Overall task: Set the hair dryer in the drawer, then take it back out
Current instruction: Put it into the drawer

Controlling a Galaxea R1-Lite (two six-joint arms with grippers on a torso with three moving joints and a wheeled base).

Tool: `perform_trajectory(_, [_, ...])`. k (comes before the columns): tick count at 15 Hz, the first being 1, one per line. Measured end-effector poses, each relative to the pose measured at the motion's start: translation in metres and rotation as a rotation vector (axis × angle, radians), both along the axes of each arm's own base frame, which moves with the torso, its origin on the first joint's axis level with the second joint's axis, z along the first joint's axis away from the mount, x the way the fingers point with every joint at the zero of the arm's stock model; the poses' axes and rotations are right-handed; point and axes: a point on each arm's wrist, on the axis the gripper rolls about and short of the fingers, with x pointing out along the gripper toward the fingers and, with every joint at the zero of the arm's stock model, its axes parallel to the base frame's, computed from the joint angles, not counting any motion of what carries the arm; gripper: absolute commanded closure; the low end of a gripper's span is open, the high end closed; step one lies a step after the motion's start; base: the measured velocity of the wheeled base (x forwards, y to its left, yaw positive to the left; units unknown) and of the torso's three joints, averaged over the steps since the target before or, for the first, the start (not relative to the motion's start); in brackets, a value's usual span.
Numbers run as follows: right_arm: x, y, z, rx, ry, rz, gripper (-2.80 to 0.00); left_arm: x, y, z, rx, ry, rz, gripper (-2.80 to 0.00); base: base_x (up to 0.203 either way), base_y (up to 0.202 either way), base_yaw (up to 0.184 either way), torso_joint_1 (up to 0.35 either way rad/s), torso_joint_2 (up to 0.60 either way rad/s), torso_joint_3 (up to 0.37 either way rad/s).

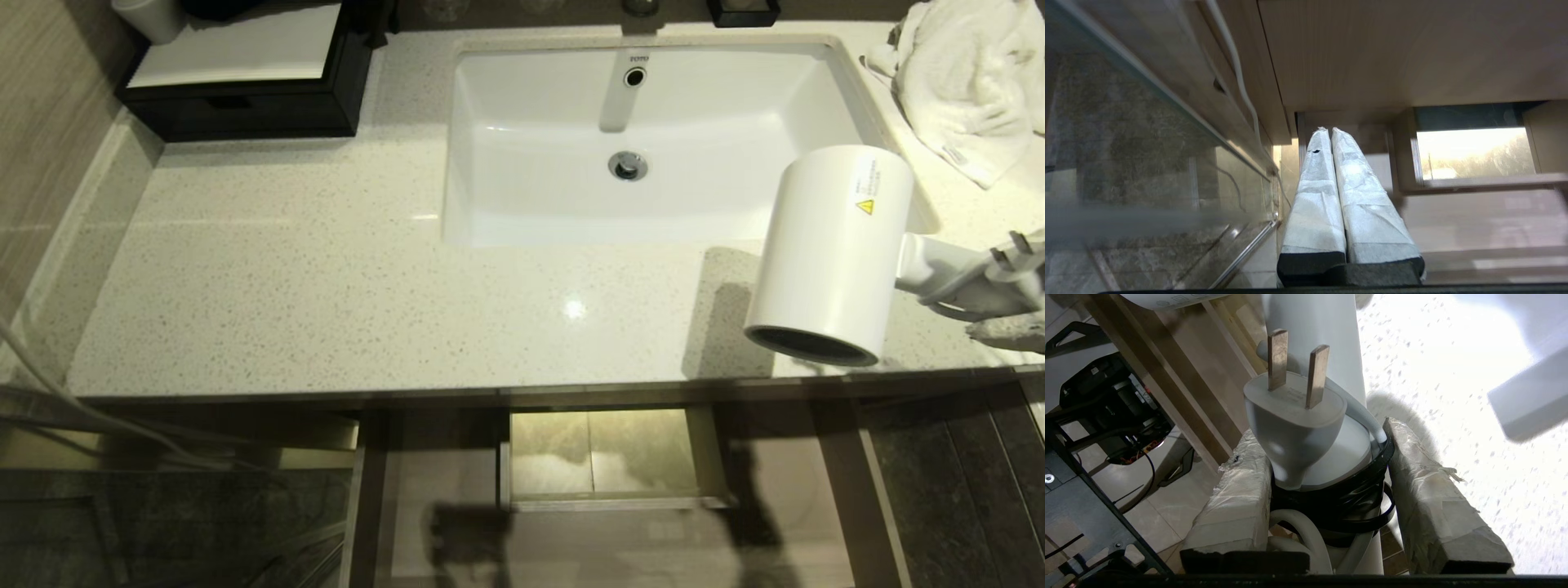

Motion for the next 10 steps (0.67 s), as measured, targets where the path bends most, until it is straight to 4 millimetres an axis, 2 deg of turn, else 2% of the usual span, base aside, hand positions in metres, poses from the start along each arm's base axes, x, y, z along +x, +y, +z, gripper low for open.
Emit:
perform_trajectory(6, [-0.053, -0.017, -0.012, 0.033, -0.096, -0.095, 0.0, 0.0, 0.0, 0.0, 0.0, 0.0, 0.0, 0.0, 0.0, 0.0, 0.0, -0.329, 0.13, -0.193])
perform_trajectory(10, [-0.091, -0.023, -0.031, 0.133, -0.137, -0.187, 0.0, 0.0, 0.0, 0.0, 0.0, 0.0, 0.0, 0.0, 0.0, 0.0, 0.0, -0.297, 0.07, -0.226])
